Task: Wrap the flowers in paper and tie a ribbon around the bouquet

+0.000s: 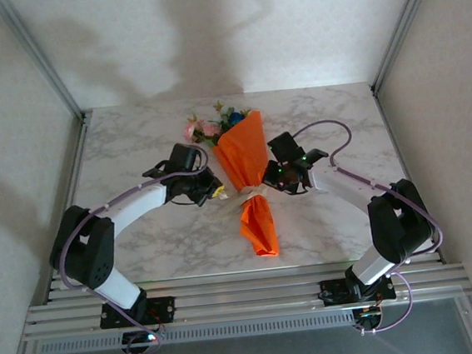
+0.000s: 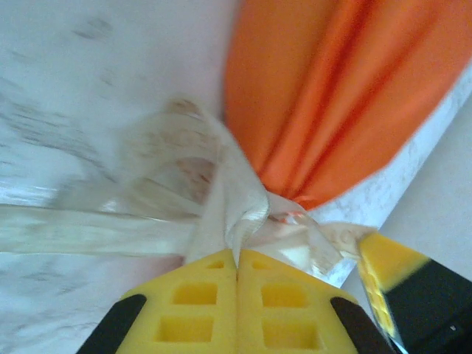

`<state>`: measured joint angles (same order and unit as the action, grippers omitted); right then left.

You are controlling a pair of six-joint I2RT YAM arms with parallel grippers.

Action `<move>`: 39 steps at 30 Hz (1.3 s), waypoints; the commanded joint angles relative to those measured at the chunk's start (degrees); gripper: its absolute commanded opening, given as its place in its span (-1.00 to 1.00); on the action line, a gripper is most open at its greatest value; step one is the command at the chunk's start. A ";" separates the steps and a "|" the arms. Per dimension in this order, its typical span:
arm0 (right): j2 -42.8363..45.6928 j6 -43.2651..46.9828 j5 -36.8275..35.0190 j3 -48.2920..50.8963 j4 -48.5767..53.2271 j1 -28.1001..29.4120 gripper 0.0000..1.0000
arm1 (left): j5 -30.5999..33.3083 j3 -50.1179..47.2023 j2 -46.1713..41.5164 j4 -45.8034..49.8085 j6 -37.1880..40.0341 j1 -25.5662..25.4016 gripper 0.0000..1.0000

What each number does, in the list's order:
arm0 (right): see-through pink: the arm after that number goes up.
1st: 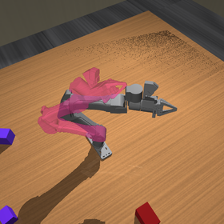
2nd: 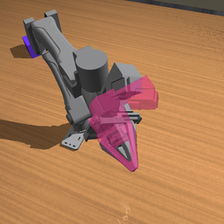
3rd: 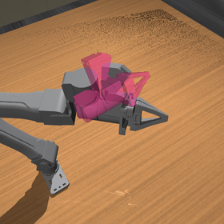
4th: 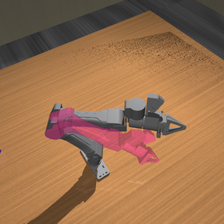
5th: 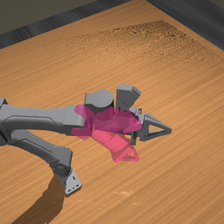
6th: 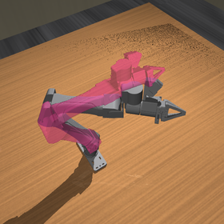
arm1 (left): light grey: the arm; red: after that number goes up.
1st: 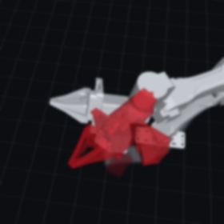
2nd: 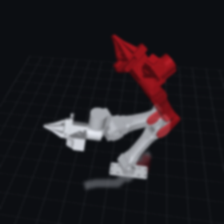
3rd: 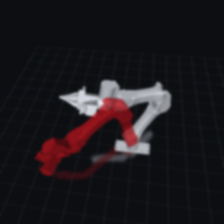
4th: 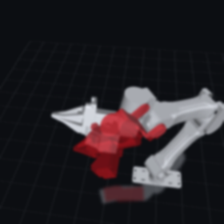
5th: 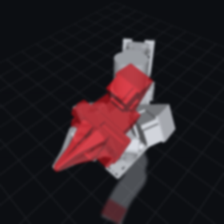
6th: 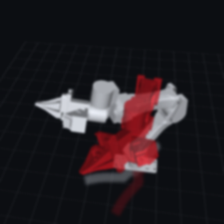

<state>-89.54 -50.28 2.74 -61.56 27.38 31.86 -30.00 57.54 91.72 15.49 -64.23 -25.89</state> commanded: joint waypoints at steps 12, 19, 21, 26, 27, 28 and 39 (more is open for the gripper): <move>3.46 6.37 -2.48 2.39 2.64 -8.27 -1.00 | 1.10 -1.37 -4.53 -0.06 1.42 6.88 -1.00; 4.51 7.10 -3.14 3.19 3.04 -8.95 -1.00 | 3.27 -0.34 -7.29 2.71 2.66 8.63 -1.00; 4.71 7.56 -2.49 3.55 2.26 -9.19 -1.00 | 2.35 -0.20 -6.97 2.55 2.86 9.01 -1.00; 5.15 9.12 -2.93 3.38 2.64 -9.66 -1.00 | 3.35 1.59 -6.59 4.63 3.85 9.89 -1.00; 5.31 9.43 -3.00 3.39 2.65 -9.95 -1.00 | 3.50 1.74 -6.55 4.77 3.92 9.98 -1.00; 5.42 9.66 -3.03 3.29 2.77 -10.07 -1.00 | 3.69 1.94 -6.55 4.91 4.06 9.98 -1.00; 5.62 11.86 -3.60 2.96 2.54 -10.50 -1.00 | 5.25 6.77 -1.29 6.30 5.71 10.16 -1.00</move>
<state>-85.52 -39.83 1.04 -58.65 29.02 21.78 -26.87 61.49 89.06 19.59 -60.16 -16.27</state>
